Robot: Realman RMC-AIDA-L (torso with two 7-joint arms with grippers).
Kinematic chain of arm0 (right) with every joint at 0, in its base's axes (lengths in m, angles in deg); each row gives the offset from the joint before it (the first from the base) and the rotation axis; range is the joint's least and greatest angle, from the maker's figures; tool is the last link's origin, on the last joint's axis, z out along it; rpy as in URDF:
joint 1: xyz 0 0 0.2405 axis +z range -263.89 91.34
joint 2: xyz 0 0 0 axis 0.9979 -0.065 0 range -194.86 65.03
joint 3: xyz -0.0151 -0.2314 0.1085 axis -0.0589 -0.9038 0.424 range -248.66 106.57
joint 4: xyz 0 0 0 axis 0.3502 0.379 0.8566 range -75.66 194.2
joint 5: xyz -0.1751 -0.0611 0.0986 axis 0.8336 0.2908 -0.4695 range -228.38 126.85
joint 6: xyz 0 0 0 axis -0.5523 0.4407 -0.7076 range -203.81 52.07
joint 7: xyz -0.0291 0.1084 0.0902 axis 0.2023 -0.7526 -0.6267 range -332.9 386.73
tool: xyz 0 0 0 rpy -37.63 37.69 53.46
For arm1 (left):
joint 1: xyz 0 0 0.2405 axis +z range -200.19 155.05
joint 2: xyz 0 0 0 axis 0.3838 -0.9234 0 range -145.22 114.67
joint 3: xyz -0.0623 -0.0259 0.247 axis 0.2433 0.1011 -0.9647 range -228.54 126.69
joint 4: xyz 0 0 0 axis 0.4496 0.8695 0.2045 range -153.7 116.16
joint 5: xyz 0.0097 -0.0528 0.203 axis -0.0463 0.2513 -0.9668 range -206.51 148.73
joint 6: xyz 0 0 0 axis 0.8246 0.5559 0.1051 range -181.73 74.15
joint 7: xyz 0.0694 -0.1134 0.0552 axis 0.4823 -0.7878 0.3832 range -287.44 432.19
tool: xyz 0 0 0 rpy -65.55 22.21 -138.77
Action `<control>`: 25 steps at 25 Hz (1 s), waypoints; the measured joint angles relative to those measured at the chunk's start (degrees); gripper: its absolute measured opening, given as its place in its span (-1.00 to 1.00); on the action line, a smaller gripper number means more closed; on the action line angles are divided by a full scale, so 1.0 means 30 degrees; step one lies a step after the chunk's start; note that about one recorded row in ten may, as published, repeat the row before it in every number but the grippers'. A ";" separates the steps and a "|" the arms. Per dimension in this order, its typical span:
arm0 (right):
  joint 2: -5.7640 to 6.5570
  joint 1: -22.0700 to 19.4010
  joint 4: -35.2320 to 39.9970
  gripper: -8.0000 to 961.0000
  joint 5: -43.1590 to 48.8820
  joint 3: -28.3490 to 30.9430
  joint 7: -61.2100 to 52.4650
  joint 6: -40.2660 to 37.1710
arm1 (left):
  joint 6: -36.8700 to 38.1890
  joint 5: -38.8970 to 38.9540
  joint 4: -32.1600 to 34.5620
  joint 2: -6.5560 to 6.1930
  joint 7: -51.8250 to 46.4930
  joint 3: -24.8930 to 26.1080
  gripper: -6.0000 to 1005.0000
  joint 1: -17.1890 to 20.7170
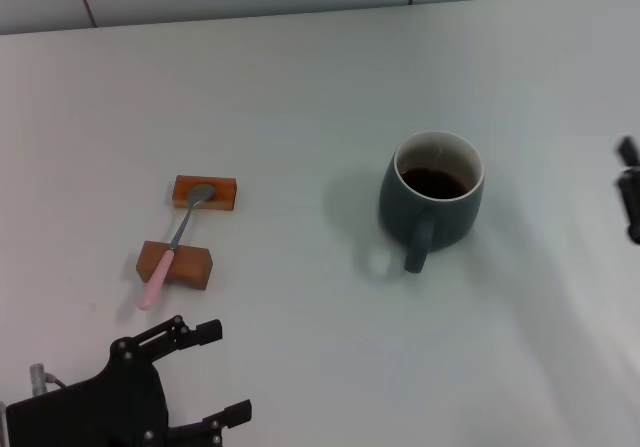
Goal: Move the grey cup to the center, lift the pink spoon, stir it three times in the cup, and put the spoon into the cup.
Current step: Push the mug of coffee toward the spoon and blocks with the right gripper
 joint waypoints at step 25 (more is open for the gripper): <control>0.0000 0.3128 0.0193 -0.99 0.5692 0.1490 -0.0121 0.5387 | -0.0091 0.0038 0.0009 -0.0011 -0.0134 0.0146 0.69 -0.0684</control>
